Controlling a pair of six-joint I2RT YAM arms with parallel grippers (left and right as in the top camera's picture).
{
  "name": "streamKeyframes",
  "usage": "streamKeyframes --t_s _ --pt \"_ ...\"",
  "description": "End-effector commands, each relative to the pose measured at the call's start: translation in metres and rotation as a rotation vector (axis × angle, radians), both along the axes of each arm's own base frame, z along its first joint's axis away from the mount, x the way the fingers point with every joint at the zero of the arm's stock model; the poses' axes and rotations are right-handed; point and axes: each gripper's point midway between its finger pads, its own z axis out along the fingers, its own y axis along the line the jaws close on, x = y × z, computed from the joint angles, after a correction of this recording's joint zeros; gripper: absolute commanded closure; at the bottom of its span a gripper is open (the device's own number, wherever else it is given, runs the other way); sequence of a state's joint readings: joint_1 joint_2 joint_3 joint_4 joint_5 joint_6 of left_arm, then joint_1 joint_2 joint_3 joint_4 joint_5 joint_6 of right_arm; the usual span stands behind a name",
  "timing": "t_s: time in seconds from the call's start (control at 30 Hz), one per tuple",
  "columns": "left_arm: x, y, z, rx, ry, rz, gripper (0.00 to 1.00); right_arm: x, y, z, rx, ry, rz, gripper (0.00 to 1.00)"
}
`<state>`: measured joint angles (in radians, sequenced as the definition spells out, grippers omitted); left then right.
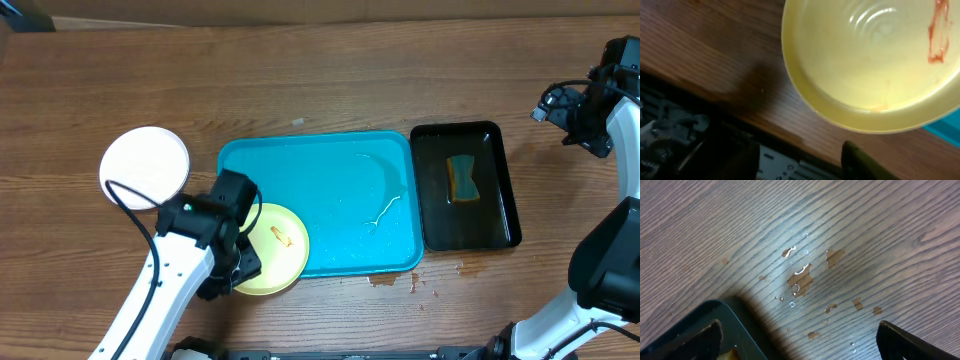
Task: Clean dirty plates on tray and stack at the side
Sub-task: 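Move the left gripper to the yellow plate and drag it onto the tray center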
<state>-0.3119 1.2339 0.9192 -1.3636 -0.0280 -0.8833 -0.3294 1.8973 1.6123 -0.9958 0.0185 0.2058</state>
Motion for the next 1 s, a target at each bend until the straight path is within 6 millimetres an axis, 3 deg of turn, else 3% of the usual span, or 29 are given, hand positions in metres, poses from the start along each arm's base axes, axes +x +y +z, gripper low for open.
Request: streamKeyframes --t_s 0.0,0.17,0.27,0.53,0.77,0.97 --pt "0.0 0.004 -0.013 0.024 -0.024 0.105 0.43 0.002 -0.003 0.014 -0.017 -0.034 -0.009 0.0" --pt "0.004 -0.007 -0.034 -0.056 -0.036 0.142 0.47 0.002 -0.003 0.014 -0.017 -0.034 -0.009 0.0" --pt "0.001 -0.003 -0.045 -0.08 -0.023 0.191 0.52 0.002 -0.003 0.014 -0.017 -0.034 -0.009 0.0" --pt "-0.004 0.01 -0.061 -0.134 -0.001 0.261 0.6 0.002 -0.003 0.014 -0.017 -0.034 -0.009 0.0" --pt "-0.01 0.003 -0.081 -0.18 -0.002 0.254 0.64 0.002 -0.003 0.014 -0.017 -0.034 -0.009 0.0" --pt "-0.008 0.003 -0.084 -0.181 -0.015 0.249 0.78 0.002 -0.003 0.014 -0.017 -0.034 -0.009 0.0"
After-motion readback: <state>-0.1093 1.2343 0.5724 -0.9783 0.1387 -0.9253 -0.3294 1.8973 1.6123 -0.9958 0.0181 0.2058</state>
